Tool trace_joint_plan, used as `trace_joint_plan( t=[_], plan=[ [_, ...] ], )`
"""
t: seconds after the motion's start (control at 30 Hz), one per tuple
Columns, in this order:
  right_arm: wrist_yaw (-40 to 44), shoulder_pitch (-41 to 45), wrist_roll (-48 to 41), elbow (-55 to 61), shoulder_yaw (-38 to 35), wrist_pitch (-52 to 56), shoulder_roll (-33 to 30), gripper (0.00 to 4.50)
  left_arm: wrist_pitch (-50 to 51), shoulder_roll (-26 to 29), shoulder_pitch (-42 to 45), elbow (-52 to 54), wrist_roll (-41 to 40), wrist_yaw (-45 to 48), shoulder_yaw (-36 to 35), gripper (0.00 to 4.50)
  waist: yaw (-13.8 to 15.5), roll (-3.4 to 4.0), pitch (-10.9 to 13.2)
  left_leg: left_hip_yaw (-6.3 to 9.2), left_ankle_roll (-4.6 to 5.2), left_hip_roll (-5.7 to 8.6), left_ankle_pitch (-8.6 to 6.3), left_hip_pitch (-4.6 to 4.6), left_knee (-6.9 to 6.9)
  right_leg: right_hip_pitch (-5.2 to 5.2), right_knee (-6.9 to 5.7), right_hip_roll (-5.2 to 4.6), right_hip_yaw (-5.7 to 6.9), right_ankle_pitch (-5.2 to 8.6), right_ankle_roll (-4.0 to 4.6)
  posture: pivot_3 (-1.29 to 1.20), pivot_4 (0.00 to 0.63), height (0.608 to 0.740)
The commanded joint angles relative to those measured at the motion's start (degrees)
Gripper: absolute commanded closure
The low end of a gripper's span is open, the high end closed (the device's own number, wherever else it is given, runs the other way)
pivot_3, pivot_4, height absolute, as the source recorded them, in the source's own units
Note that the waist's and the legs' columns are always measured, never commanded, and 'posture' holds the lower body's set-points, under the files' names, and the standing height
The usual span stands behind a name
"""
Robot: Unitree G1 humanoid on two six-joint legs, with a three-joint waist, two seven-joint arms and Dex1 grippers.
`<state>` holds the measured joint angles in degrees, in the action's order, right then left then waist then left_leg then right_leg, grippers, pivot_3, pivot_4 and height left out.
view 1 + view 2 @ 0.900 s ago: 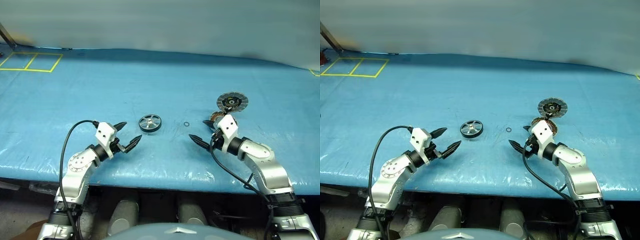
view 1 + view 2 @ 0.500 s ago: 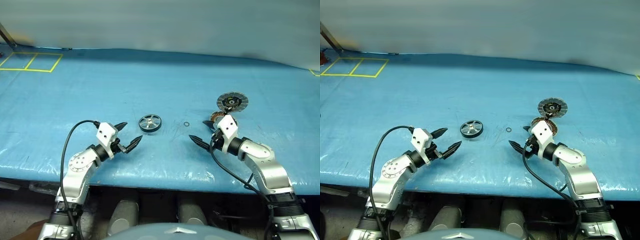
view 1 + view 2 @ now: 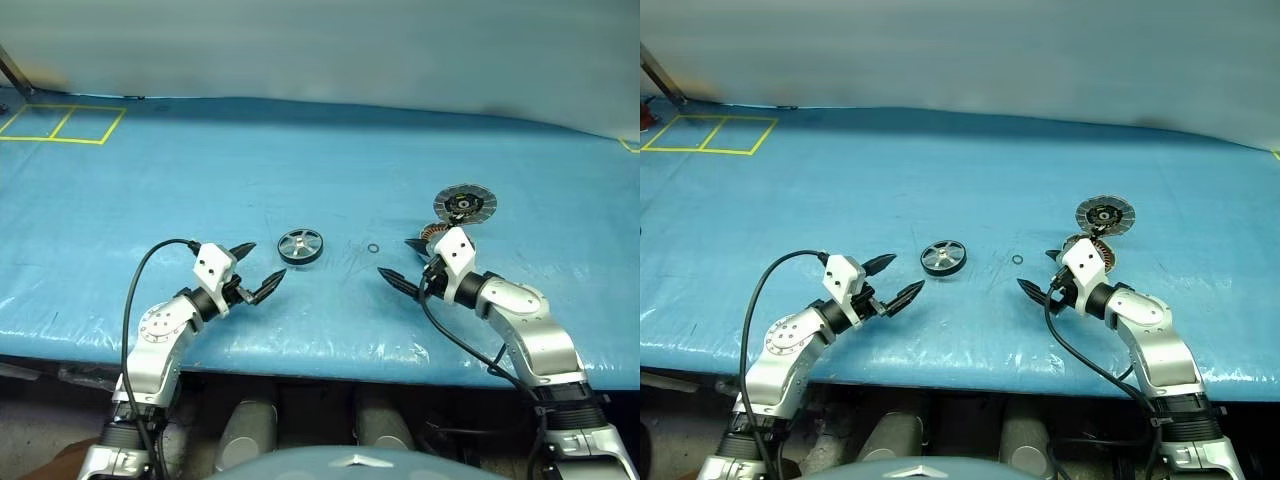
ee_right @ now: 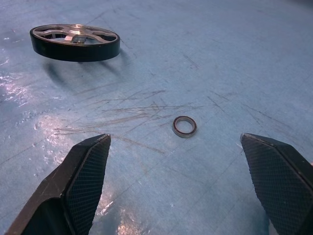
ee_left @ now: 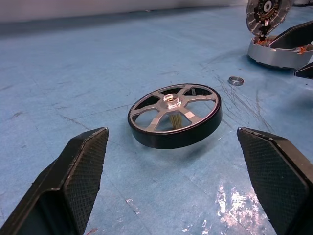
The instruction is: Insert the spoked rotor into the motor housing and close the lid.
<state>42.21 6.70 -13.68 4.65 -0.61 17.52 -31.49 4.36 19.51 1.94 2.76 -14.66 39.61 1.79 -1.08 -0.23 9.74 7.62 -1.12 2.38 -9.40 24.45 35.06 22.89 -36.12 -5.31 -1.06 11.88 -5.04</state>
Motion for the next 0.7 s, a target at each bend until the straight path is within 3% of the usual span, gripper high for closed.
trace_joint_plan(
  t=[0.03, 0.23, 0.33, 0.5, 0.7],
  plan=[
    [0.41, 0.76, 0.06, 0.68, -0.82, -0.64, -1.01, 0.01, -1.43, -0.32, 0.50, 2.16, -0.46, -0.14, -0.08, 0.00, 0.02, 0.00, 0.00, 0.00, 0.00, 0.00, 0.00, 0.00, 0.00, 0.00, 0.00, 0.00, 0.00, 0.00, 0.00, 0.00, 0.150, 0.740],
    [-0.30, 0.55, 1.53, 0.94, -0.25, -0.52, -1.75, 0.01, -1.50, -0.54, 0.63, 2.14, -0.22, -0.26, 0.08, 0.00, 0.01, 0.00, 0.00, 0.00, 0.00, 0.00, 0.00, 0.00, 0.00, 0.01, 0.00, 0.00, 0.00, 0.00, 0.00, 0.00, 0.150, 0.740],
    [-1.10, 1.14, 9.92, 2.46, 2.75, 0.38, -8.26, 0.01, -1.54, -0.48, 0.64, 2.18, -0.06, -0.48, 0.09, 0.00, 0.13, 0.01, 0.00, -0.01, 0.00, 0.03, 0.00, 0.01, 0.00, 0.02, 0.00, -0.04, 0.00, 0.00, 0.00, 0.00, 0.150, 0.740],
    [6.29, 5.03, 13.55, 4.48, 5.12, 2.82, -19.17, 0.01, -1.69, -0.58, 0.81, 1.89, 0.39, -0.96, 0.44, 0.00, 0.35, 0.01, 0.01, -0.03, 0.00, 0.02, 0.00, 0.06, 0.03, 0.04, 0.01, -0.05, 0.02, 0.00, -0.01, 0.00, 0.150, 0.740],
    [12.18, 10.83, 14.83, -0.58, 7.42, 3.38, -23.84, 0.01, -2.15, -0.93, 0.87, 1.68, 0.65, -1.54, 0.59, 0.00, 0.38, -0.04, 0.04, -0.03, 0.00, 0.00, 0.00, 0.10, 0.00, 0.07, 0.06, -0.06, 0.06, 0.00, -0.01, 0.00, 0.150, 0.740]
  ],
)
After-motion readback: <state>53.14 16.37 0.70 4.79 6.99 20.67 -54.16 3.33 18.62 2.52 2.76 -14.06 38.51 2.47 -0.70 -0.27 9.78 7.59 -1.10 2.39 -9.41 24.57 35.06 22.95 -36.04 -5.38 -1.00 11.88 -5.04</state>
